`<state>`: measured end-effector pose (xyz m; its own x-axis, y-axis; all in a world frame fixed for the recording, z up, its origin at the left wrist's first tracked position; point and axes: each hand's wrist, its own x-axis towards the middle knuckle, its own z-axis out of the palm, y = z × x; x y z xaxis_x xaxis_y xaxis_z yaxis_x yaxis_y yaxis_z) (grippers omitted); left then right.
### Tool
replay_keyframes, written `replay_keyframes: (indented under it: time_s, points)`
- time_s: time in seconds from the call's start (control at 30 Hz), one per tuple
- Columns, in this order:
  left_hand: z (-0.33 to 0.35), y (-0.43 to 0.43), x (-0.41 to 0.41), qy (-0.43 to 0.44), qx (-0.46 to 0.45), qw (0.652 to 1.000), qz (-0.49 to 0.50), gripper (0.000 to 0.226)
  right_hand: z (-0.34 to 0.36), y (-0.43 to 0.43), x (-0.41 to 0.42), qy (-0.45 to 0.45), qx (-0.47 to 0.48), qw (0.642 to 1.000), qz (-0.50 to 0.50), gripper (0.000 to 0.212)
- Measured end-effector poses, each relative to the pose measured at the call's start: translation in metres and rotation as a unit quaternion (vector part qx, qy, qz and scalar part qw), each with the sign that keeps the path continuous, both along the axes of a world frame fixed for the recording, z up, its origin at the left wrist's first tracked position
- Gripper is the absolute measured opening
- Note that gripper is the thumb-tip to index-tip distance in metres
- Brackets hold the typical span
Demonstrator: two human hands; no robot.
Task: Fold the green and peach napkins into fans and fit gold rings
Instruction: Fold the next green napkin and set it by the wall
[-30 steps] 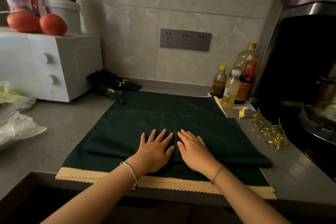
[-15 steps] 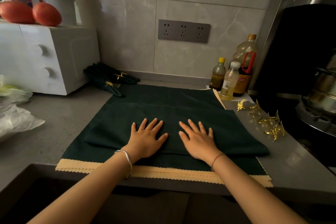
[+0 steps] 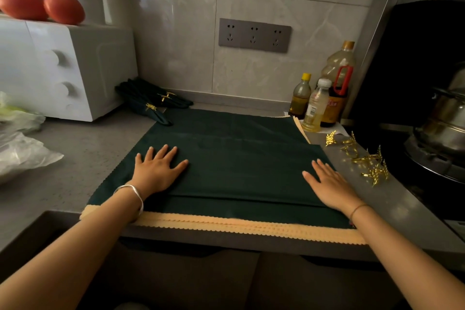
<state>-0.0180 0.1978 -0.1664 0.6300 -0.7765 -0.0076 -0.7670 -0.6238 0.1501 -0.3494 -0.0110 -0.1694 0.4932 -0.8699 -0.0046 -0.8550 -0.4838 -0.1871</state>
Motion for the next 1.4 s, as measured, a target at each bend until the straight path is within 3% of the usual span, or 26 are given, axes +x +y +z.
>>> replay_keyframes:
  time_s: [0.13, 0.2, 0.3, 0.43, 0.53, 0.63, 0.77, 0.97, 1.07, 1.17, 1.3, 1.33, 1.4]
  points:
    - [0.001, 0.007, 0.011, 0.005, -0.01, 1.0, 0.018, 0.07, 0.007, -0.004, 0.008, 0.038, 0.003, 0.999, -0.024, 0.066]
    - [0.0, 0.008, 0.011, 0.005, -0.013, 1.0, 0.015, 0.07, 0.016, -0.002, 0.022, 0.012, 0.001, 1.0, -0.013, 0.066]
    - [0.0, 0.007, 0.01, 0.005, -0.016, 1.0, 0.012, 0.069, 0.028, 0.005, 0.064, -0.045, 0.013, 0.996, 0.082, 0.061]
    - [0.0, 0.007, 0.012, 0.008, -0.02, 1.0, 0.014, 0.069, 0.04, 0.004, 0.14, -0.036, 0.037, 0.985, 0.164, 0.062]
    - [-0.001, 0.007, 0.011, 0.012, -0.027, 0.999, 0.013, 0.069, 0.04, -0.007, 0.187, -0.029, 0.063, 0.987, 0.146, 0.064]
    - [-0.003, 0.006, 0.012, 0.01, -0.038, 0.999, 0.014, 0.069, 0.039, -0.016, 0.223, -0.02, 0.018, 0.993, 0.114, 0.062]
    - [-0.005, 0.006, 0.011, 0.009, -0.045, 0.999, 0.016, 0.07, 0.045, -0.005, 0.265, 0.033, 0.016, 0.988, 0.151, 0.063]
    - [-0.006, 0.005, 0.011, 0.009, -0.064, 0.997, 0.032, 0.078, 0.052, 0.04, 0.318, -0.075, 0.036, 0.952, 0.296, 0.048]
    - [-0.006, 0.005, 0.011, 0.031, -0.104, 0.993, 0.043, 0.081, 0.055, 0.056, 0.324, -0.108, 0.004, 0.934, 0.341, 0.044]
    - [-0.003, 0.007, 0.009, 0.086, -0.21, 0.973, 0.048, 0.074, 0.061, 0.061, 0.309, -0.14, -0.024, 0.92, 0.366, 0.033]
    - [0.015, 0.017, 0.004, 0.228, -0.374, 0.898, 0.053, 0.06, 0.071, 0.063, 0.261, -0.164, -0.046, 0.904, 0.392, 0.025]
    - [0.021, 0.021, 0.003, 0.242, -0.373, 0.895, 0.043, 0.057, 0.073, 0.064, 0.244, -0.165, -0.051, 0.902, 0.396, 0.024]
    - [0.028, 0.03, -0.003, 0.219, -0.315, 0.924, 0.007, 0.056, 0.076, 0.065, 0.21, -0.165, -0.066, 0.898, 0.403, 0.023]
